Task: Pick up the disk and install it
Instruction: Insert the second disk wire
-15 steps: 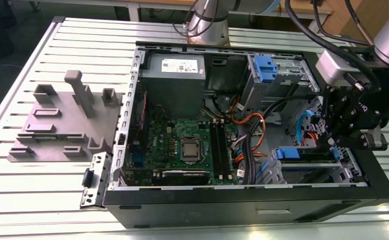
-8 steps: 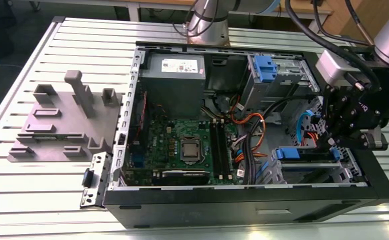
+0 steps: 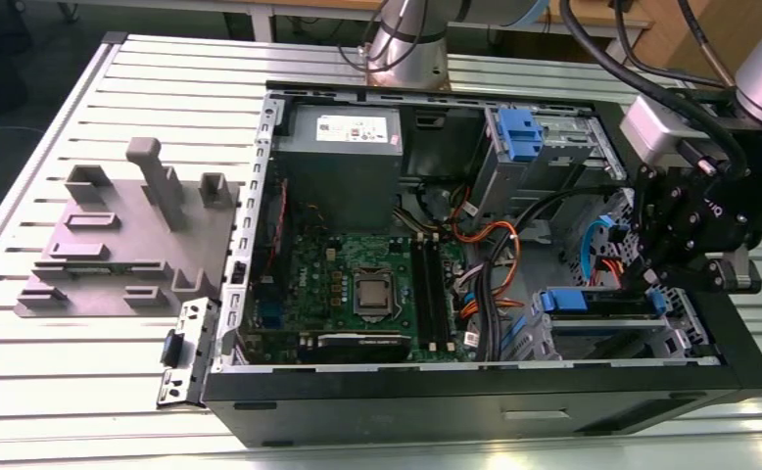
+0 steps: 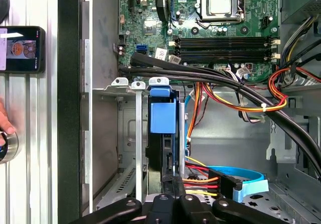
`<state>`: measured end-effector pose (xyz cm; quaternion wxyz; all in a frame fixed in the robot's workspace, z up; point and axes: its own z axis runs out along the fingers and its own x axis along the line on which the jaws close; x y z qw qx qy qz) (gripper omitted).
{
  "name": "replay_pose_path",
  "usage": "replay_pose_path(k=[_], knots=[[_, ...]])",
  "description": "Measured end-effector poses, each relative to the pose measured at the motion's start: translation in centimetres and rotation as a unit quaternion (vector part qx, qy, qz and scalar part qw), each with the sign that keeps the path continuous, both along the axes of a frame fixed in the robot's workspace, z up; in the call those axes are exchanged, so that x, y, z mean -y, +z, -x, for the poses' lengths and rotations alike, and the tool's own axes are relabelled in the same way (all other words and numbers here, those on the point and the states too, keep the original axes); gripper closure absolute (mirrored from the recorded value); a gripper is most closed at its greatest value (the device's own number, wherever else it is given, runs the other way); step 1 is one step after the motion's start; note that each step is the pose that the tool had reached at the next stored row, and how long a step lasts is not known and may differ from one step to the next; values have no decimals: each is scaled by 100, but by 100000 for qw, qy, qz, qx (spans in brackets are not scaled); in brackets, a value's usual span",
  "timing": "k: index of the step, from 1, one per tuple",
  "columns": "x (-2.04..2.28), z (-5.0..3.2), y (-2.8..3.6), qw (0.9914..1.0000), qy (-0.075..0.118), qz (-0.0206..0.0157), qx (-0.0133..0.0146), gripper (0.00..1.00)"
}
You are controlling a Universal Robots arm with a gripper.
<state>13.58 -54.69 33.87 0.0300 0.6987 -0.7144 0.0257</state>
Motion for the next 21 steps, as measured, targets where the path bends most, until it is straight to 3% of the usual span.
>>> replay_pose_path(k=[10,17,21], knots=[[0,0,2,100000,1,2,-2,89],[0,107,1,100000,-1,-3,-1,89],[0,119,2,100000,3,1,0,89]])
